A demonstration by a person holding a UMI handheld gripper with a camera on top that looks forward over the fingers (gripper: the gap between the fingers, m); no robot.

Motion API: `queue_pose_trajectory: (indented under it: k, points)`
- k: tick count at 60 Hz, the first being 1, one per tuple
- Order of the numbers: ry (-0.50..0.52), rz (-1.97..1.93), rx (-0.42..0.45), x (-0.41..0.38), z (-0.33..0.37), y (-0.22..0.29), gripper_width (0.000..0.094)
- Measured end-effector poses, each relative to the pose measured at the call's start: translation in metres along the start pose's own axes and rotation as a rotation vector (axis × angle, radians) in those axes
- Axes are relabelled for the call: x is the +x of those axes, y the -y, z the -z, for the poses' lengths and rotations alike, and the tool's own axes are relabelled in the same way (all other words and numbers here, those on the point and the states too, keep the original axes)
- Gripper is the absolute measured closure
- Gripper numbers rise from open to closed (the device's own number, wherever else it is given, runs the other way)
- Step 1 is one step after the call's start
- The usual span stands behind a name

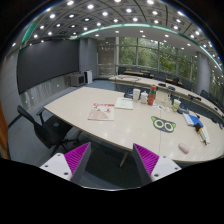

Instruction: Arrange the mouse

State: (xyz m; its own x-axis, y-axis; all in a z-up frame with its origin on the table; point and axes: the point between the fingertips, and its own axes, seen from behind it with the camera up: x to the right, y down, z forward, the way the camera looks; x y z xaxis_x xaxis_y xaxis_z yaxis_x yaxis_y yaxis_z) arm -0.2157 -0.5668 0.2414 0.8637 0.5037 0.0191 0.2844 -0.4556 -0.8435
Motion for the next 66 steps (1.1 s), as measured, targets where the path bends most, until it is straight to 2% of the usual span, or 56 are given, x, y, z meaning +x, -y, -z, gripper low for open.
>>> queue_pose_trajectory:
  k: [8,15,31,46,55,66]
  points:
    - [-0.051,-0.017,-0.028,0.03,-0.005,-0.017,0.0088]
    - [-0.106,-0.03,-0.052,0.095,-0.029,-0.048,0.0088]
    - [-0.289,-0.07,-0.146,0.282,-0.068,-0.136,0.0088]
    - [-0.429,-0.111,-0.135,0.445,-0.125,-0.163,0.0089]
    - [-0.435,-0.151,-0.159,0.498,-0.163,-0.176,0.0088]
    - [-0.414,-0.178,-0.175,0.524,-0.194,-0.18,0.0087]
